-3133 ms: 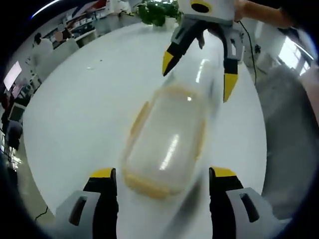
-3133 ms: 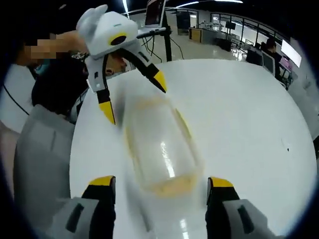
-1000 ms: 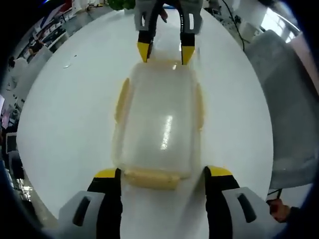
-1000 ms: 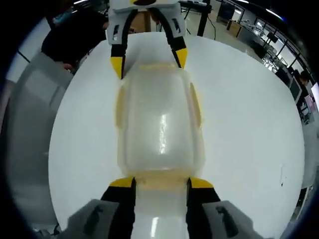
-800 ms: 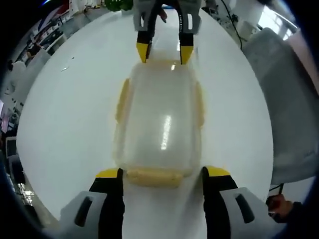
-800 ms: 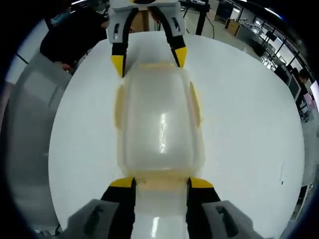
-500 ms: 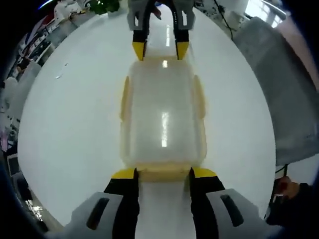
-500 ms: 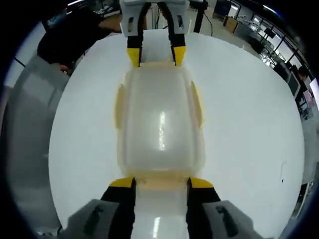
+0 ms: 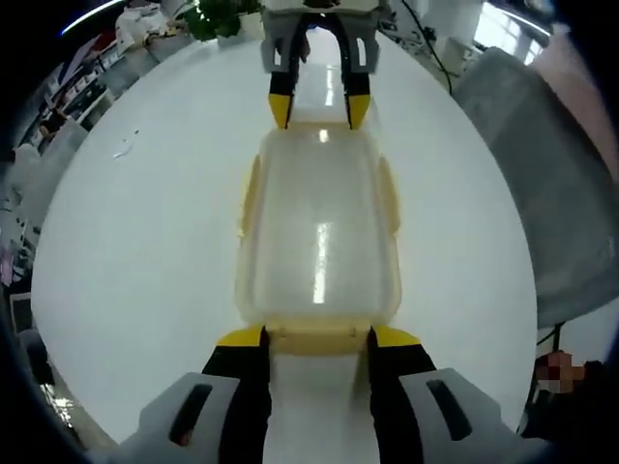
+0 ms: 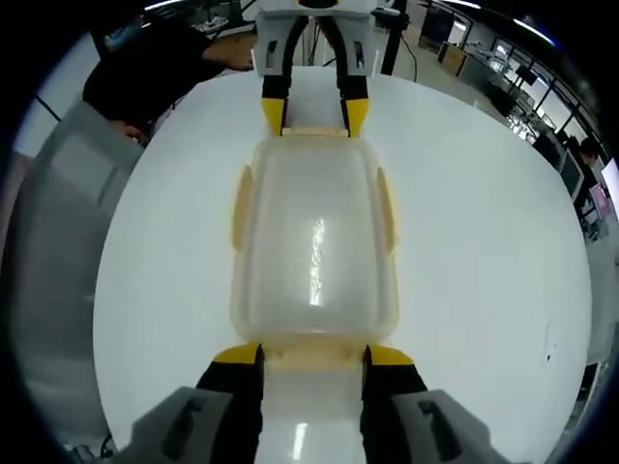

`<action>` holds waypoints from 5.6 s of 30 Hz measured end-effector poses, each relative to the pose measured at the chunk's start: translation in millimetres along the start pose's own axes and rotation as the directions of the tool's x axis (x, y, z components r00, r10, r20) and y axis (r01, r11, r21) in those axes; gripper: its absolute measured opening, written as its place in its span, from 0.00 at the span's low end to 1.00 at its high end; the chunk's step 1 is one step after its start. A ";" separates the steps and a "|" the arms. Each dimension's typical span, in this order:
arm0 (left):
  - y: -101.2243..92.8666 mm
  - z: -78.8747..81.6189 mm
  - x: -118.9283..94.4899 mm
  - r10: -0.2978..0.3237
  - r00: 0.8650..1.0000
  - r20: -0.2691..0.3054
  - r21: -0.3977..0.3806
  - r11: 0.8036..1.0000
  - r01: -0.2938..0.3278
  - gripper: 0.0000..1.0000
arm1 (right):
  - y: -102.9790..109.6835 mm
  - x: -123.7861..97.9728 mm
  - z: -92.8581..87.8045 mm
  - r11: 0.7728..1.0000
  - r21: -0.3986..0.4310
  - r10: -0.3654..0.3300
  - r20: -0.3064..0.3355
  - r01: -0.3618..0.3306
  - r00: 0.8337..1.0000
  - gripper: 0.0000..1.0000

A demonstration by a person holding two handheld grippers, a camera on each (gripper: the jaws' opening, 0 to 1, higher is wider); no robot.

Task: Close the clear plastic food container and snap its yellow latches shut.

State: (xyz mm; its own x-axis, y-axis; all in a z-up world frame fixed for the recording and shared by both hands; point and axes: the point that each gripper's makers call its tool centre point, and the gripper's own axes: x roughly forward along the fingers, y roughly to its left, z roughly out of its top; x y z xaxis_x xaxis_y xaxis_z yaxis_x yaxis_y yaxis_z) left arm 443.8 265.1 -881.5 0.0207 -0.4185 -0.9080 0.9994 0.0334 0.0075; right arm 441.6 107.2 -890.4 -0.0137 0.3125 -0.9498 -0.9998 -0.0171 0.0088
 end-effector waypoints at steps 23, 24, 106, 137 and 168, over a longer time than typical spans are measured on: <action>-1.3 17.5 -39.5 0.040 0.999 -0.023 0.013 0.999 -0.040 0.37 | 3.9 -41.3 11.4 1.000 -0.012 0.012 0.040 -0.012 0.999 0.37; -0.8 19.5 -41.7 0.045 0.999 -0.022 0.016 0.999 -0.044 0.37 | 3.4 -44.1 11.8 1.000 -0.015 0.010 0.038 -0.010 0.999 0.37; -19.0 226.5 31.5 -0.011 1.000 0.003 0.065 0.998 0.011 0.37 | 32.3 -135.7 -189.4 0.996 0.085 0.021 -0.145 -0.009 0.989 0.37; -10.1 209.1 26.9 0.043 0.999 0.022 -0.195 0.980 -0.038 0.43 | 29.4 -148.6 -204.4 0.930 0.355 -0.065 -0.090 0.093 0.994 0.44; -10.3 233.3 37.2 0.177 0.943 0.282 -0.705 0.705 0.079 0.33 | 36.3 -134.1 -182.8 0.575 0.818 -0.122 0.120 -0.029 0.985 0.35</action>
State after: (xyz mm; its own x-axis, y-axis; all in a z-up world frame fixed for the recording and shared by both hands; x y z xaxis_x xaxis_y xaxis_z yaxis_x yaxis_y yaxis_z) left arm 440.7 37.5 -817.6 0.2041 -0.6449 -0.7365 0.6870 0.6303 -0.3615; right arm 409.6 -109.0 -819.9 0.1069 0.4242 -0.8992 -0.5855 0.7578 0.2879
